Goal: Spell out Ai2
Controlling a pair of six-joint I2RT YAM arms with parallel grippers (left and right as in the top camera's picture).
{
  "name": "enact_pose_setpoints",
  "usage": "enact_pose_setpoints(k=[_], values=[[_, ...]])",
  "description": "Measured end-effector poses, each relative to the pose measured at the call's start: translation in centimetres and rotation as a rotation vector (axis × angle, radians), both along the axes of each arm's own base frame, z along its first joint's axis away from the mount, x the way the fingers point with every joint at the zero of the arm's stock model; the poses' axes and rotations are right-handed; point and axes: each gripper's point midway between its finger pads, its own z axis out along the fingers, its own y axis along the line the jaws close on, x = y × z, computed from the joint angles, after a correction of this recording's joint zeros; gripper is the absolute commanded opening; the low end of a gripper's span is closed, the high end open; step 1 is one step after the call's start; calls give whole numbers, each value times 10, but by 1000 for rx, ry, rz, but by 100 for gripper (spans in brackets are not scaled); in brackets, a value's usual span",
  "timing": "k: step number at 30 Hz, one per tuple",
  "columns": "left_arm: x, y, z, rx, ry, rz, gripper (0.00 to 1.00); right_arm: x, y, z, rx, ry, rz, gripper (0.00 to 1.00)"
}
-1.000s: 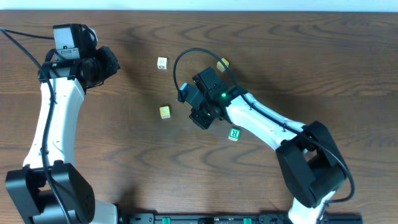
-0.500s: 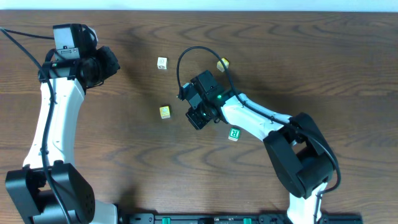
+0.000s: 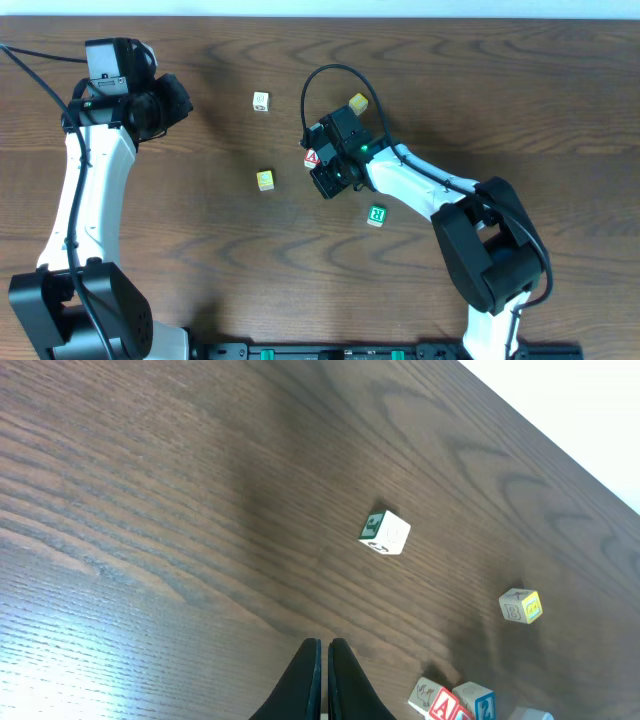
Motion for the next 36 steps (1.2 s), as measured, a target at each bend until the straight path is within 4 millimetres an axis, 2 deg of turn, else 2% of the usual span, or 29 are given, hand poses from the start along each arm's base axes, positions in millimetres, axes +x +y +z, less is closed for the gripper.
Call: enact_pose_setpoints(k=[14, 18, 36], values=[[0, 0, 0, 0, 0, 0, 6, 13, -5, 1, -32, -59, -25, 1], [0, 0, 0, 0, 0, 0, 6, 12, -6, -7, -45, -48, -27, 1], [0, 0, 0, 0, 0, 0, 6, 12, -9, -9, -63, -48, -28, 1]])
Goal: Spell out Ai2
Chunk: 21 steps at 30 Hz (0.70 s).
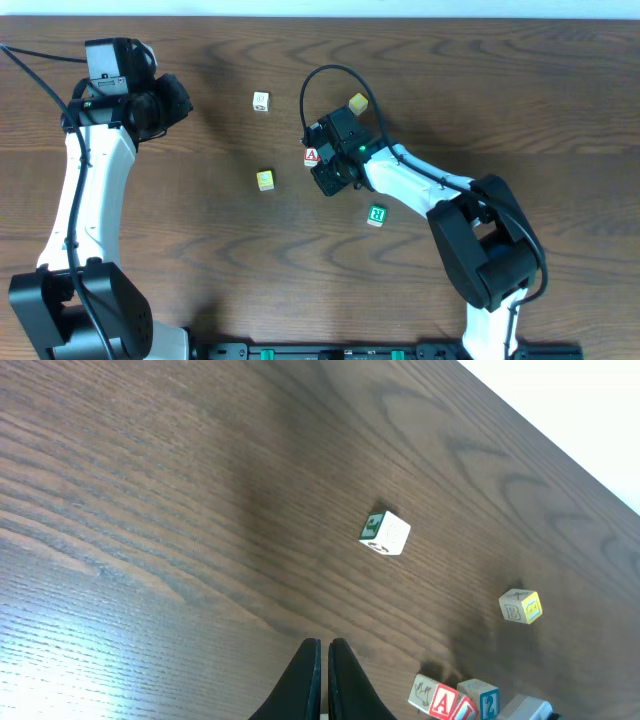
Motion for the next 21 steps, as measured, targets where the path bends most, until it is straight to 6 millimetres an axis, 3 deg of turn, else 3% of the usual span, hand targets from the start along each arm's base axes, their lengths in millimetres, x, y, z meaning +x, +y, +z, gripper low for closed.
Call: enact_pose_setpoints(k=[15, 21], values=[[1, 0, 0, 0, -3, 0, 6, 4, -9, 0, -60, -23, 5, 1], [1, 0, 0, 2, -3, 1, 6, -5, -18, 2, -106, 17, 8, 1]])
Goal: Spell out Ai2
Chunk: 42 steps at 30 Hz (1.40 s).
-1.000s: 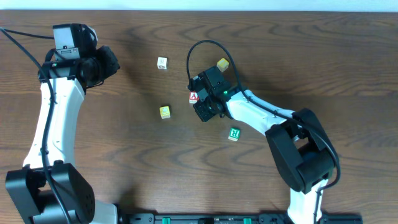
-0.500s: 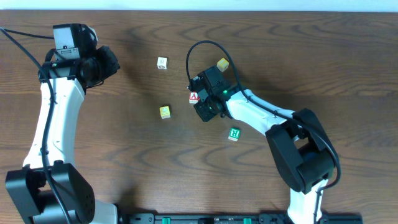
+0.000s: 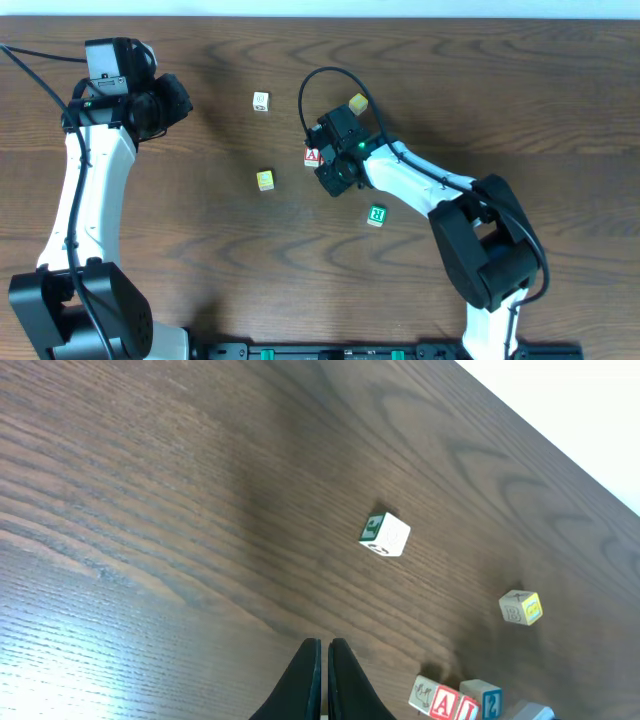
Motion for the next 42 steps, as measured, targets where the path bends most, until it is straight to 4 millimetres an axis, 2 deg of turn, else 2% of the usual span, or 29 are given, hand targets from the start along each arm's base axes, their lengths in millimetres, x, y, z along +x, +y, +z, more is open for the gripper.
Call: enact_pose_setpoints(k=[2, 4, 8, 10, 12, 13, 14, 16, 18, 21, 24, 27, 31, 36, 42], values=[[0, 0, 0, 1, 0, 1, 6, -2, -2, 7, -4, -3, 3, 1], [0, 0, 0, 4, 0, -3, 6, 0, -1, 24, 10, -35, 7, 1], [0, -5, -1, 17, -2, -28, 5, 15, -4, 85, 87, -159, -11, 1], [0, -14, -2, 18, 0, -51, 6, 30, -15, 115, 127, -226, -49, 1], [1, -30, -10, 17, 18, -88, 6, 46, -35, 130, 158, -257, -102, 1], [1, -36, -15, 16, 29, -102, 6, 48, -37, 130, 164, -256, -107, 1], [3, -45, -24, 14, 49, -123, 6, 56, -50, 127, 164, -253, -141, 1], [6, -65, -47, 10, 89, -168, 6, 67, -57, 117, 174, -248, -162, 1], [8, -87, -71, 6, 128, -211, 6, 73, -56, 99, 175, -231, -163, 1], [6, -114, -94, 1, 170, -262, 6, 81, -49, 78, 182, -216, -156, 1], [2, -134, -102, -5, 187, -291, 6, 90, -45, 70, 199, -237, -153, 1], [-1, -144, -105, -13, 197, -297, 6, 98, -43, 72, 217, -267, -151, 1], [-5, -154, -116, -32, 229, -302, 6, 105, -40, 66, 226, -282, -138, 1], [-8, -160, -123, -37, 250, -311, 5, 111, -37, 51, 224, -289, -121, 1], [-10, -160, -124, -46, 263, -298, 6, 104, -31, 26, 227, -237, -86, 1]])
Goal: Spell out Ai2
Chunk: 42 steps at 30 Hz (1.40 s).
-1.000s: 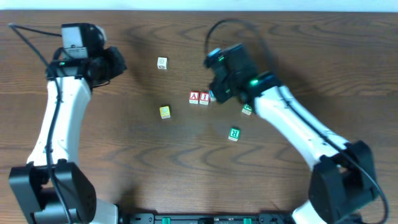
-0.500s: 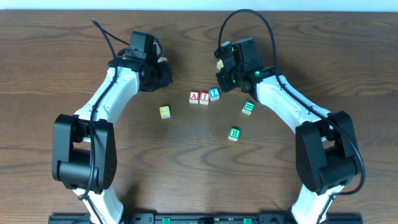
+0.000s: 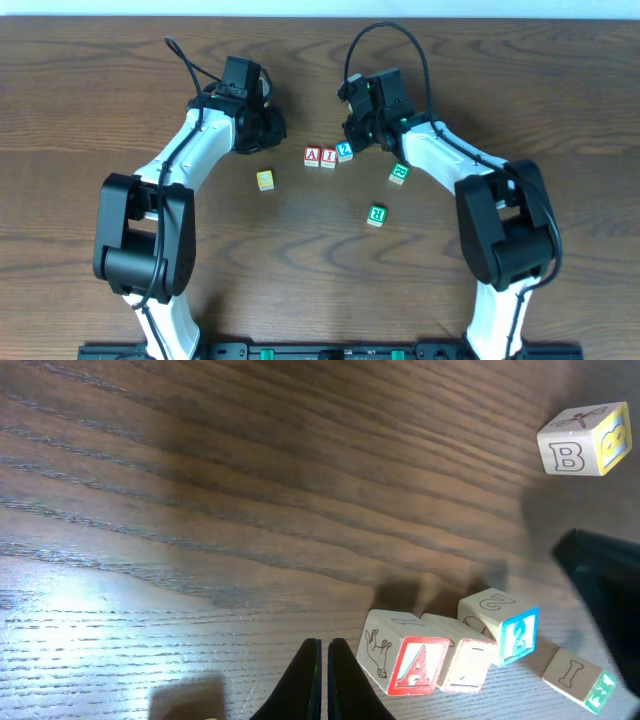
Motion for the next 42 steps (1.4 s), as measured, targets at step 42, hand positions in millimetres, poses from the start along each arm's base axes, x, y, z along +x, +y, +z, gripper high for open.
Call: enact_pose_setpoints(k=[42], values=[[-2, 1, -1, 1, 13, 5, 5, -31, -4, -22, -79, 124, 63, 1]])
